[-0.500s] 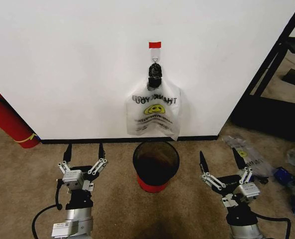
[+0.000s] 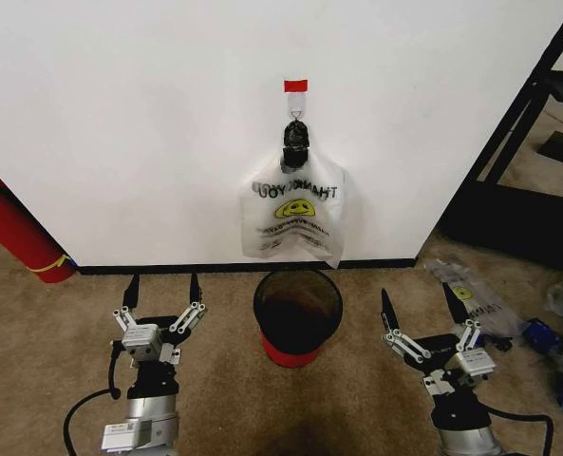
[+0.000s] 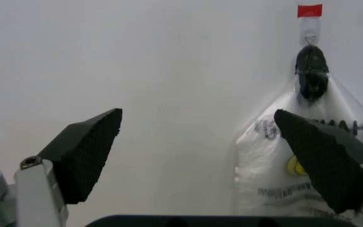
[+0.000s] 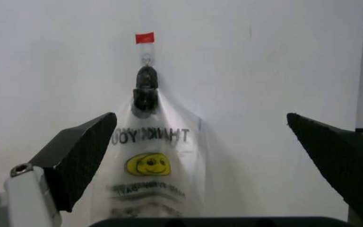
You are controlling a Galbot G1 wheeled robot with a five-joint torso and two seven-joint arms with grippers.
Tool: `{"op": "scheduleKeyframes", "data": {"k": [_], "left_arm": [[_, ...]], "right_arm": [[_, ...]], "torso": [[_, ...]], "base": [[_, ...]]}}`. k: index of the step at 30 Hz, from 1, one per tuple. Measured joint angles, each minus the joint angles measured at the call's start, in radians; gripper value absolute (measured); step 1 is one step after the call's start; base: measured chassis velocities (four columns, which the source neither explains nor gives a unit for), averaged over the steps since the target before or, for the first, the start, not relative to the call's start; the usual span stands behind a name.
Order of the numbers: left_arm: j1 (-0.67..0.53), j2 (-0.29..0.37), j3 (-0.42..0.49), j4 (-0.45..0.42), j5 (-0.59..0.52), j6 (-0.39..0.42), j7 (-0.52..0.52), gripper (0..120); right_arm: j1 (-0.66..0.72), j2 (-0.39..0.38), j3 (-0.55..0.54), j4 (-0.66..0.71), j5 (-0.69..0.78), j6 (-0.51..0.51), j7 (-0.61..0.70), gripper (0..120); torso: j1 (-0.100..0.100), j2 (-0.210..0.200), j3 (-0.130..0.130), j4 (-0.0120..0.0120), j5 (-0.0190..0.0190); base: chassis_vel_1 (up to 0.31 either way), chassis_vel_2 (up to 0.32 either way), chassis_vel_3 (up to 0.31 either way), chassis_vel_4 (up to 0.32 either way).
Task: Pick up the garbage bag from the wall and place it over the trash bin.
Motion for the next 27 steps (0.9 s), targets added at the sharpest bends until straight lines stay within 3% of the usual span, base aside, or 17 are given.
{"op": "scheduleKeyframes", "data": {"k": [16, 27], "left_arm": [[0.001, 0.002, -0.001, 0.012, 0.000, -0.002, 0.001, 93], [0.003, 0.022, 0.009, 0.035, 0.012, -0.009, 0.001, 91]], "right_arm": [[0.017, -0.019, -0.016, -0.012, 0.068, -0.032, -0.032, 100], [0.214, -0.201, -0.067, -0.098, 0.493, -0.271, -0.236, 100]], "torso": [[0.000, 0.000, 0.000, -0.0001, 0.0000], [0.000, 0.000, 0.000, 0.0003, 0.0000]], "base": [[0.000, 0.000, 0.000, 0.000], [0.000, 0.000, 0.000, 0.000]]}}
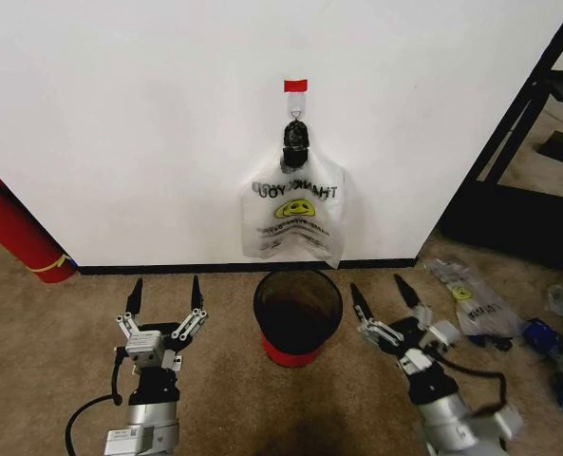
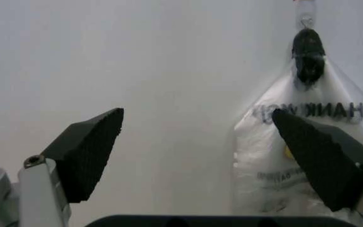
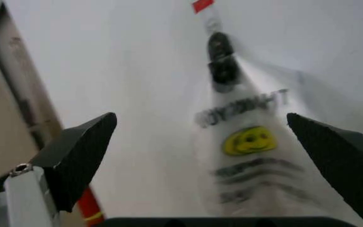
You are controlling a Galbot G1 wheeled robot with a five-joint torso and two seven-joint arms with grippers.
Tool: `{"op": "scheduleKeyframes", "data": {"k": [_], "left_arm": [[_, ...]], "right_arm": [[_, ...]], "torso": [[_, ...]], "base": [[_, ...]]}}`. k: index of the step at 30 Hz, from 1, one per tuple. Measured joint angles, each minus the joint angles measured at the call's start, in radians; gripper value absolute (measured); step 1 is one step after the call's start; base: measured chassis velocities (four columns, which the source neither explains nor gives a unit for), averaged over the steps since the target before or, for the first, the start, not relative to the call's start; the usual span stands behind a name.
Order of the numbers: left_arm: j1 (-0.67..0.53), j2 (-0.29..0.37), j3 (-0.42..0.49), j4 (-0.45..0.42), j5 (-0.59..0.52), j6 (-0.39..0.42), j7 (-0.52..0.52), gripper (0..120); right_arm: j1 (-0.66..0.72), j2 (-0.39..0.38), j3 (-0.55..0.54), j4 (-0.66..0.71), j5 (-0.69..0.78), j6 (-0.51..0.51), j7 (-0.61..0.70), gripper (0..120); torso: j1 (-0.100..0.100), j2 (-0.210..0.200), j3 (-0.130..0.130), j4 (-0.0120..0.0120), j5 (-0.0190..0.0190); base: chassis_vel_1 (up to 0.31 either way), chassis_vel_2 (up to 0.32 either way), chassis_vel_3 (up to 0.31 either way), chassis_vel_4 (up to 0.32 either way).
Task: Pick up the garbage bag from the wall and place it over the trash bin.
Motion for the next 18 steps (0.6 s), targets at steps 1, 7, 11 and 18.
{"op": "scheduleKeyframes", "data": {"k": [1, 7, 11, 18], "left_arm": [[-0.016, 0.011, 0.009, 0.013, -0.003, 0.006, 0.001, 91], [-0.002, 0.008, 0.014, 0.016, 0.005, 0.008, 0.004, 91], [0.017, -0.007, 0.000, -0.008, 0.021, 0.004, 0.004, 91], [0.032, -0.013, -0.018, -0.031, 0.028, 0.003, 0.004, 91]], "right_arm": [[0.024, -0.014, 0.003, -0.010, 0.041, -0.021, -0.024, 100], [0.227, -0.072, -0.030, -0.104, 0.183, -0.127, -0.058, 100], [0.429, -0.095, -0.112, -0.227, 0.302, -0.191, -0.054, 100], [0.705, -0.085, -0.243, -0.467, 0.433, -0.241, -0.037, 100]], "torso": [[0.000, 0.000, 0.000, -0.0009, 0.0000], [0.000, 0.000, 0.000, 0.0002, 0.0000], [0.000, 0.000, 0.000, -0.0003, 0.0001], [0.000, 0.000, 0.000, -0.0005, 0.0000]], "base": [[0.000, 0.000, 0.000, 0.000], [0.000, 0.000, 0.000, 0.000], [0.000, 0.000, 0.000, 0.000], [0.000, 0.000, 0.000, 0.000]]}}
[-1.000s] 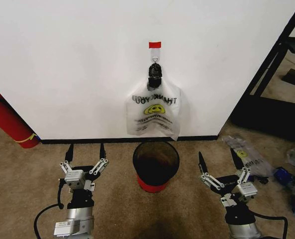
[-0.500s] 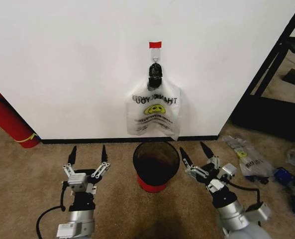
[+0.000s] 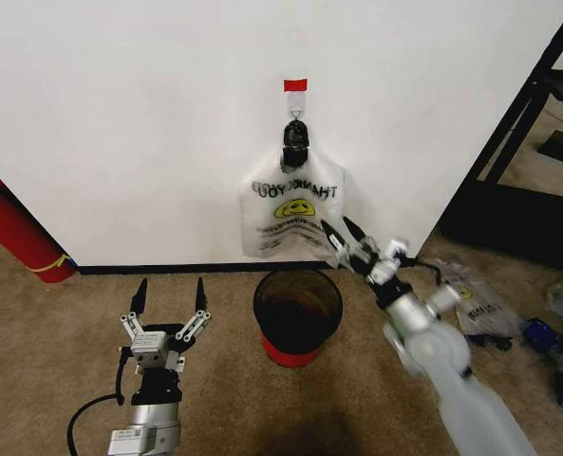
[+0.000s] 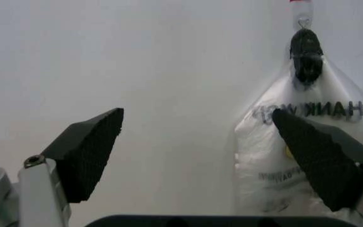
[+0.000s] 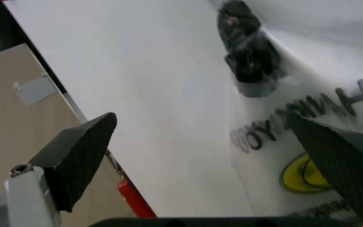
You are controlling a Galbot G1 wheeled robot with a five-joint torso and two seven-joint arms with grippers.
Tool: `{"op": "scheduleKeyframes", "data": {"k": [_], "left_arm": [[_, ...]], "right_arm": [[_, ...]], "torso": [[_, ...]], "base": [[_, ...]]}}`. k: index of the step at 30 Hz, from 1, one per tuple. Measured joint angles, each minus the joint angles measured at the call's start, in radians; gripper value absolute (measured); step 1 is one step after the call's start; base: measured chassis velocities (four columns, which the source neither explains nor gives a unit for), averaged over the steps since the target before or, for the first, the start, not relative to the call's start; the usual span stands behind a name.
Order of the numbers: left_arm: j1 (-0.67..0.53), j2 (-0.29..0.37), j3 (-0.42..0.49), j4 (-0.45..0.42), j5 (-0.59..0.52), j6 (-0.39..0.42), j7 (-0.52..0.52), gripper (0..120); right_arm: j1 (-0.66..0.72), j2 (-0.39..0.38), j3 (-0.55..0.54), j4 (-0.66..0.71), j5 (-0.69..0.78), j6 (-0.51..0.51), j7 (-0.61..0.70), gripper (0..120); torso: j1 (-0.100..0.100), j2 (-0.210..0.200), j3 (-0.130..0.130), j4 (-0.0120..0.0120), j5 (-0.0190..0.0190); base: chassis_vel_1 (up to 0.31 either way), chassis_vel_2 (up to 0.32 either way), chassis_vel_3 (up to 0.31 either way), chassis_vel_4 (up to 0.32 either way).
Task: Pick up the garbage bag from the wall and place it over the trash bin.
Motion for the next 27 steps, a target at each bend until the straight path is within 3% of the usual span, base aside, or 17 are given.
{"op": "scheduleKeyframes", "data": {"k": [13, 27], "left_arm": [[-0.016, 0.011, 0.000, 0.014, -0.003, 0.000, 0.004, 91], [-0.025, 0.012, 0.002, 0.017, -0.003, 0.006, 0.005, 91]], "right_arm": [[0.301, 0.039, -0.118, -0.279, 0.028, -0.011, -0.039, 100], [0.400, 0.065, -0.152, -0.359, 0.026, -0.012, -0.028, 100]], "torso": [[0.000, 0.000, 0.000, 0.0000, -0.0001], [0.000, 0.000, 0.000, 0.0002, -0.0002]], "base": [[0.000, 0.000, 0.000, 0.000], [0.000, 0.000, 0.000, 0.000]]}}
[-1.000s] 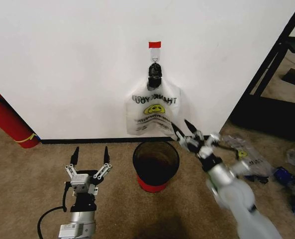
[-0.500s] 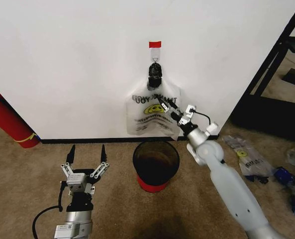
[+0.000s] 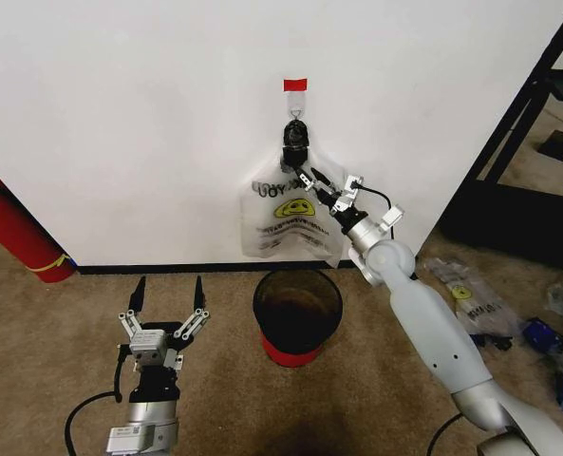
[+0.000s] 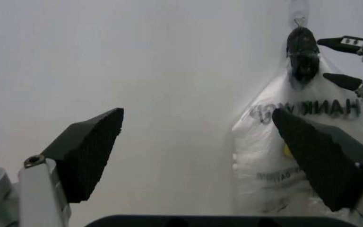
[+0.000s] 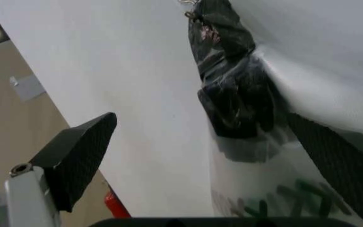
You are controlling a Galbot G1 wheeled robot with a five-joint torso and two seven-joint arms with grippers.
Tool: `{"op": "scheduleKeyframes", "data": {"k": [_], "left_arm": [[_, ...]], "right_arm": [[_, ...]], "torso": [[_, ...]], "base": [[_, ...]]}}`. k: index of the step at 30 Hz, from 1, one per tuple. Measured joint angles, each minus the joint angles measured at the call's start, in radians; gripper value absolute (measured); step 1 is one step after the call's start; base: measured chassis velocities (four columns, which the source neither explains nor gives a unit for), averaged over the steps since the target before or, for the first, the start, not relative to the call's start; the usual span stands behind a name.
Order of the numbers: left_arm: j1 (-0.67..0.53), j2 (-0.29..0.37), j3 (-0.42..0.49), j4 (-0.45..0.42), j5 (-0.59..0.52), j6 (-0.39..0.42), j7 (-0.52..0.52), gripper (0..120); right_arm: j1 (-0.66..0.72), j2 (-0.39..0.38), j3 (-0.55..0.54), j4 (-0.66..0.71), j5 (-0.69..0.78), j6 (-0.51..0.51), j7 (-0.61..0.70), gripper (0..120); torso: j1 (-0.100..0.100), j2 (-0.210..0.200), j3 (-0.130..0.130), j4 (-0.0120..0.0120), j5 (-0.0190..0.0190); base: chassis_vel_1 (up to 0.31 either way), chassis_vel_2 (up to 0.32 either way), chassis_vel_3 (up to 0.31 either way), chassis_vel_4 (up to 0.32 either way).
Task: Pick up the garbage bag from the wall and place it over the trash bin.
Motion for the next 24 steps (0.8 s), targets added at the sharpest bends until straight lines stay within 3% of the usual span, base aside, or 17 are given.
{"op": "scheduleKeyframes", "data": {"k": [8, 24], "left_arm": [[-0.005, -0.005, 0.004, 0.000, 0.000, 0.005, 0.001, 91], [-0.005, -0.009, 0.002, -0.001, 0.001, -0.001, -0.003, 91]], "right_arm": [[0.051, 0.027, -0.019, -0.060, 0.002, 0.005, 0.025, 100], [0.059, 0.028, -0.040, -0.027, -0.003, 0.006, 0.030, 99]], "torso": [[0.000, 0.000, 0.000, -0.0001, 0.0000], [0.000, 0.000, 0.000, 0.0000, 0.0001]], "base": [[0.000, 0.000, 0.000, 0.000], [0.000, 0.000, 0.000, 0.000]]}}
